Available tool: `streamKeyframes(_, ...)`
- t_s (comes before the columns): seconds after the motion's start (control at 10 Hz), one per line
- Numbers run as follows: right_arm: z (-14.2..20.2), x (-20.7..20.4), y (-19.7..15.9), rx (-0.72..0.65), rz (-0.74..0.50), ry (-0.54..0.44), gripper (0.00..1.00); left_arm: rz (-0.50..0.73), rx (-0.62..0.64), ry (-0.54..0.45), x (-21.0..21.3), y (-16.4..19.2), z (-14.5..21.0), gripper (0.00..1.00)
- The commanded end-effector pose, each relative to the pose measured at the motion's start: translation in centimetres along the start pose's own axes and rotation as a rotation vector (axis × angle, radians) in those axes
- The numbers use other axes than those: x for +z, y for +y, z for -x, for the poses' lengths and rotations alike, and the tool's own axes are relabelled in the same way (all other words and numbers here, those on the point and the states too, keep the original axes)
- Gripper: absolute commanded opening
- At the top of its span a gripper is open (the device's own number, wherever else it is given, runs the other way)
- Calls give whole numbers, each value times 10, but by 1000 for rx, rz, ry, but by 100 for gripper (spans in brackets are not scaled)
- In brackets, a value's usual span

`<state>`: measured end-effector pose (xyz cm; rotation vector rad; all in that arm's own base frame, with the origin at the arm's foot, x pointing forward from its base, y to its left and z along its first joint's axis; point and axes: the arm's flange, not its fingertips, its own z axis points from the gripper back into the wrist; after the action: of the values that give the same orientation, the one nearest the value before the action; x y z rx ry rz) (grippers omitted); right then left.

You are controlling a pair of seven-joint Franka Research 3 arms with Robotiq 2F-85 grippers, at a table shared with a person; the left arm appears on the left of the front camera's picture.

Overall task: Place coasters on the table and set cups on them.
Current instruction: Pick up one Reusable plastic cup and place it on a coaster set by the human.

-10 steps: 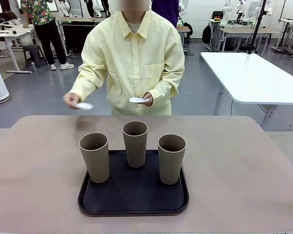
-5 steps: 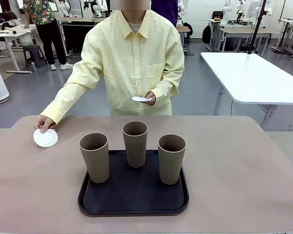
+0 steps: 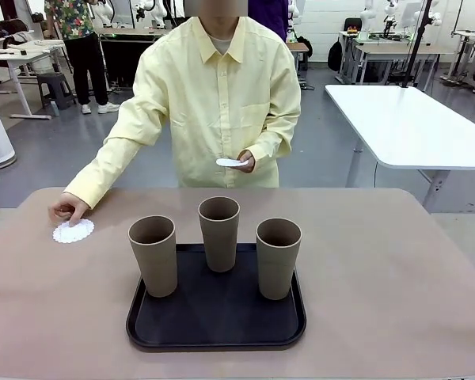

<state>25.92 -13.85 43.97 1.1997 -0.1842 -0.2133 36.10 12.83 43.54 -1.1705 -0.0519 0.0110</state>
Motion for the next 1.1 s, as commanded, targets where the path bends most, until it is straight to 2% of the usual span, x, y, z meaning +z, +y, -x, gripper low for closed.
streamKeyframes(0.0, 0, 1, -1, -7, -5, -3, 100, 5, -4, 3, 0, -1, 1, 100)
streamKeyframes(0.5, 0, 1, -1, -7, -5, -3, 100, 0, 0, 0, 0, 0, 0, 100)
streamKeyframes(0.7, 0, 1, -1, -7, -5, -3, 100, -195, -214, 13, -14, -22, -6, 100)
streamKeyframes(1.0, 0, 1, -1, -7, -5, -3, 100, -470, -616, 143, -56, -51, -14, 100)
